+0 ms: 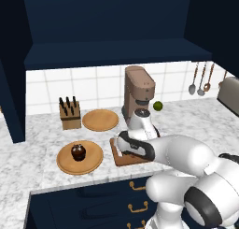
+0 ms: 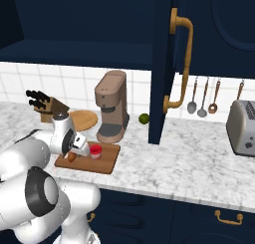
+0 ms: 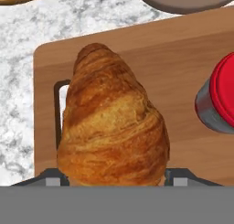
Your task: From the different types of pastries on the counter, select a croissant and place it on the cutting board. Then retrieve a jar of jam from the cabinet and place it alongside the croissant on the cutting board.
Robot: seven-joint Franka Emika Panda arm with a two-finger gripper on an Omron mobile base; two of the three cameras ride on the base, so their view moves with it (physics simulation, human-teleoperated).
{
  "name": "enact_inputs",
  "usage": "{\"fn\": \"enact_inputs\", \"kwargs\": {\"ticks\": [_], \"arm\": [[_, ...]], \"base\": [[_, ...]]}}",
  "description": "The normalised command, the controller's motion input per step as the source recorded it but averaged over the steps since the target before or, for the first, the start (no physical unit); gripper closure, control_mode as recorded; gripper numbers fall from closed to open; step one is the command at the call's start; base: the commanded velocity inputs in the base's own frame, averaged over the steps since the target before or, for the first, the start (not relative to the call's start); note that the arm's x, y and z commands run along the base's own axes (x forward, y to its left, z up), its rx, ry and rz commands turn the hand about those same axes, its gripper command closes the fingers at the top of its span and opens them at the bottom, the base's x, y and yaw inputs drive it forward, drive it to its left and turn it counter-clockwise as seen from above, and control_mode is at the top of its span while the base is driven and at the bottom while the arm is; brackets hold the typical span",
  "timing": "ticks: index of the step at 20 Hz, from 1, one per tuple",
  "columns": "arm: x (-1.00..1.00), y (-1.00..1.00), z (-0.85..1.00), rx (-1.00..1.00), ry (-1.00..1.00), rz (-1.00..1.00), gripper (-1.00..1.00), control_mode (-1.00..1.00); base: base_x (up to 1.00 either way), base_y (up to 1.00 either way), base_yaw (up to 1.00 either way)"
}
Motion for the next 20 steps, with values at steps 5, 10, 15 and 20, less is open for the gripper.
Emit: {"fn": "enact_inputs", "kwargs": {"ticks": [5,10,15,20], "arm": [[0.0,0.0,0.39,0.04,-0.05,0.0,-1.0,-1.0],[-0.27,-0.06,0.27,0.0,-0.11,0.0,-1.0,-1.0],[-0.63,-0.53,0.25,-0.02,-0.05,0.0,-1.0,-1.0],[-0.1,-0.16,0.11,0.0,-0.02,0.03,-1.0,-1.0]], "base": [[0.0,0.0,0.0],[0.0,0.0,0.0],[0.0,0.0,0.0],[0.0,0.0,0.0]]}}
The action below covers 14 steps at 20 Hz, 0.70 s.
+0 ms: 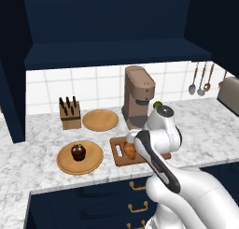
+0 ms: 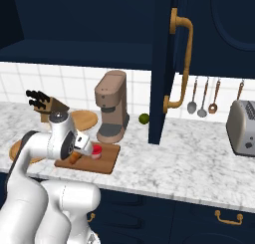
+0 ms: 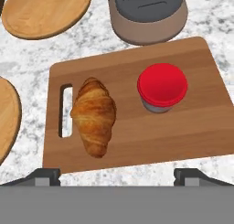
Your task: From the different types of pastries on the counter, select a croissant and place it on the cutting board. Then retrieve a jar of jam from the cabinet and place it alongside the croissant on the cutting board.
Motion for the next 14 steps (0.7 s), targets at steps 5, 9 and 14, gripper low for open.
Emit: {"fn": "enact_inputs", "kwargs": {"ticks": [5,9,14], "arm": [[-0.47,-0.4,0.25,-0.06,-0.09,0.07,-1.0,-1.0],[-0.61,-0.51,0.21,-0.16,-0.01,0.11,-1.0,-1.0],[-0.58,-0.61,0.25,-0.17,-0.06,0.08,-1.0,-1.0]], "base": [[0.0,0.0,0.0],[0.0,0.0,0.0],[0.0,0.0,0.0]]}}
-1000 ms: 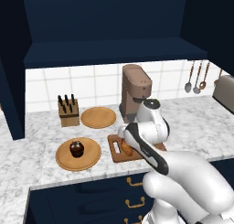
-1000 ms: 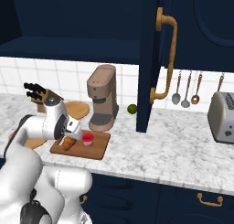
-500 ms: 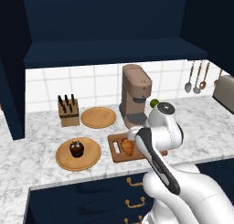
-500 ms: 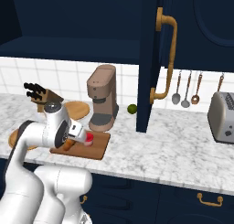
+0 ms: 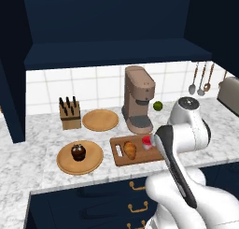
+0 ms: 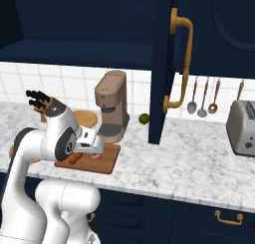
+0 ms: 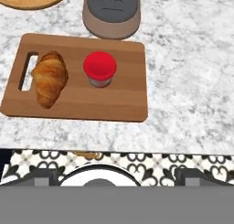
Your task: From the different types of pastries on the counter, select a croissant and place it on the cutting board. Then retrieve a jar of jam from the cabinet and place it alongside the croissant on the cutting board.
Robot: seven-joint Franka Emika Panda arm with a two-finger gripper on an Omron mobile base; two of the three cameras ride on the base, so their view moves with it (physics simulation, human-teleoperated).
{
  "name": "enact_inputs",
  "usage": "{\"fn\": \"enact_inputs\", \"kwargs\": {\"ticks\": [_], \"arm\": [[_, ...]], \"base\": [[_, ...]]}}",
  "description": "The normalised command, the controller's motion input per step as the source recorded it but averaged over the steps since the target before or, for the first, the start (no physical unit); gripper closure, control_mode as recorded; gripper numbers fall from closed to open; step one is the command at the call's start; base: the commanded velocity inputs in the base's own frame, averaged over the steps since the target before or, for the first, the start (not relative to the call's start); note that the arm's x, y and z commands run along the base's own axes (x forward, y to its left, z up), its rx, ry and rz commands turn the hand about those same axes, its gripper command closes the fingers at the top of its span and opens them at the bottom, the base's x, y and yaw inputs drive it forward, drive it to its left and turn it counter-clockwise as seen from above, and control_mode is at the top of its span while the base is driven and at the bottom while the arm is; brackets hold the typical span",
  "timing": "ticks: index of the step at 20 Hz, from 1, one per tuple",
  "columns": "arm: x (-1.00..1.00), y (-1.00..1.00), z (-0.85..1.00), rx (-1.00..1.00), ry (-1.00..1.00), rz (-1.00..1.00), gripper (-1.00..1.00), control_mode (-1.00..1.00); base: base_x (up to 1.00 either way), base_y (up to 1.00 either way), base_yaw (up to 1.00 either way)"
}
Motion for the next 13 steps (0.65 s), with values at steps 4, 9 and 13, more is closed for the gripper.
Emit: {"fn": "enact_inputs", "kwargs": {"ticks": [4,9,13], "arm": [[-0.47,-0.59,0.27,-0.18,-0.12,0.06,-1.0,-1.0],[-0.69,-0.77,0.16,-0.12,-0.3,0.01,-1.0,-1.0],[-0.84,-0.72,0.15,-0.03,-0.34,0.0,-1.0,-1.0]], "base": [[0.0,0.0,0.0],[0.0,0.0,0.0],[0.0,0.0,0.0]]}}
